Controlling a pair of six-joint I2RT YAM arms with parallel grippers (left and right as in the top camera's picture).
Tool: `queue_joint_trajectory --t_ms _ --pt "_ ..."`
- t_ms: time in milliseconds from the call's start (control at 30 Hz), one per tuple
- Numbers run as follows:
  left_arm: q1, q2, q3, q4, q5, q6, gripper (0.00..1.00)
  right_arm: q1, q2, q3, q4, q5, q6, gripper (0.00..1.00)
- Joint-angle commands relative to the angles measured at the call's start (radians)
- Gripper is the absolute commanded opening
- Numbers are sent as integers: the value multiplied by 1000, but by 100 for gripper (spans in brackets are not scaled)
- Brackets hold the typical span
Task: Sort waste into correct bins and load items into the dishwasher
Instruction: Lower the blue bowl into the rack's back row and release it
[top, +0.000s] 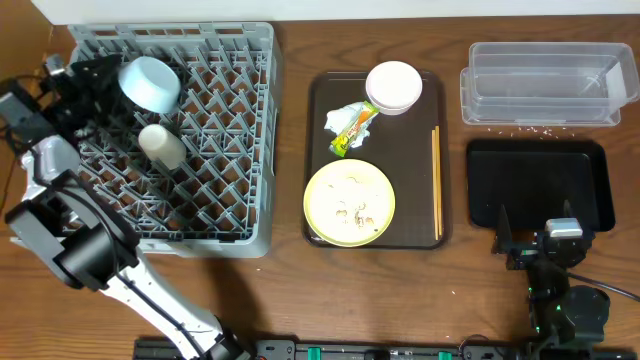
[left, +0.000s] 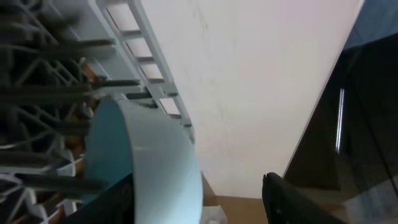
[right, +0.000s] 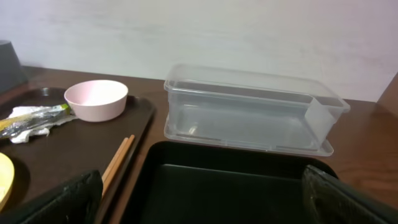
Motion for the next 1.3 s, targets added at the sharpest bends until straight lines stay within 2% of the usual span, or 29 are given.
queue_joint_trajectory --t_ms 0,233,433,533,633,733,767,867,900,1000,1167,1267 --pt "37 -63 -2 5 -17 21 63 -10 -5 -1 -5 -5 12 99" --pt "90 -108 -2 -18 -66 48 68 -10 -5 -1 -5 -4 12 99" --pt "93 -107 -2 -312 -162 276 65 -10 -5 -1 -5 -4 12 99" --pt "93 -107 -2 -406 -226 340 54 -10 -5 -1 -4 -4 12 99" --pt "92 -109 -2 -442 -235 377 34 -10 -5 -1 -5 -5 12 99" --pt "80 -122 1 -478 -269 409 8 -10 -5 -1 -4 -4 12 99" --pt "73 -130 2 -496 -298 423 8 -10 -5 -1 -5 -4 12 99" --pt "27 -169 2 -575 -480 507 8 -10 -5 -1 -5 -5 12 99" --pt "-28 -196 2 -634 -683 570 8 -10 -5 -1 -4 -4 12 99" --pt "-132 -208 2 -676 -959 644 8 -10 -5 -1 -4 -4 12 99" --pt "-284 -206 2 -654 -1258 688 8 -10 -5 -1 -4 -4 12 99" --pt "-338 -206 2 -614 -1344 694 8 -10 -5 -1 -4 -4 12 99"
